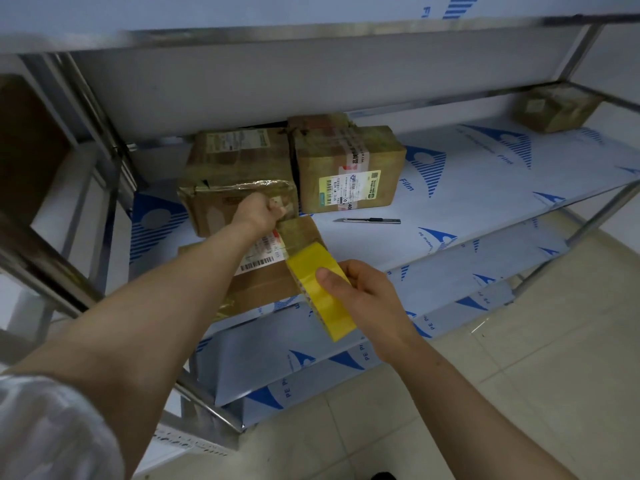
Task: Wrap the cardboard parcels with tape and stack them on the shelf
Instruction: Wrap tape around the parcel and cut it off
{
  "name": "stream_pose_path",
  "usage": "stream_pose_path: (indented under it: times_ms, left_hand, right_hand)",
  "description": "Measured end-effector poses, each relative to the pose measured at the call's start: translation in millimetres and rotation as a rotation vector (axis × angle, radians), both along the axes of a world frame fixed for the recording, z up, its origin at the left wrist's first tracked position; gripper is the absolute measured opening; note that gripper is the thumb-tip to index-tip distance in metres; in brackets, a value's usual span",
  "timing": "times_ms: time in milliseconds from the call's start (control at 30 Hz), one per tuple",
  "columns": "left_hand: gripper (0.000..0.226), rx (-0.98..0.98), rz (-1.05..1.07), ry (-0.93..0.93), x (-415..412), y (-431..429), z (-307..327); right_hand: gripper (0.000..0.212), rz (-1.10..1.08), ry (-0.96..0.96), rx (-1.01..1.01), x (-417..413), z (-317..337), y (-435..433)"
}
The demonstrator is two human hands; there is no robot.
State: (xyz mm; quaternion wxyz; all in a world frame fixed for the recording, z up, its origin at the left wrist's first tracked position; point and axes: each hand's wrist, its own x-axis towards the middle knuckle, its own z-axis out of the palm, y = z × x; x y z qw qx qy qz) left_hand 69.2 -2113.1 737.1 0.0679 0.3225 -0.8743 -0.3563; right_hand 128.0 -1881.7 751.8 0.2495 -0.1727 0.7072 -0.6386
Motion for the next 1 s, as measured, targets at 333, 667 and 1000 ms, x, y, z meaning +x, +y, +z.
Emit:
stream_pose_path:
  times_ms: [333,667,1000]
  left_hand:
    - [0.029,0.21,0.016,0.22,-1.7,-5.7,-18.5]
    - [0.025,0.138,-0.034,0.181,-11.0,-12.0,-32.3]
    - [0.017,0.136,-0.031,0.043,-22.4,-13.0,-30.1]
  right_hand:
    - [0.03,-0.036,0.171,0.168,11.4,-2.7,-24.2]
    - [0.037,-0.082,0.173,0.209,11.6,0.4,-29.0]
    - [0.022,-0.109,-0.054,0.098,4.0,3.2,-25.3]
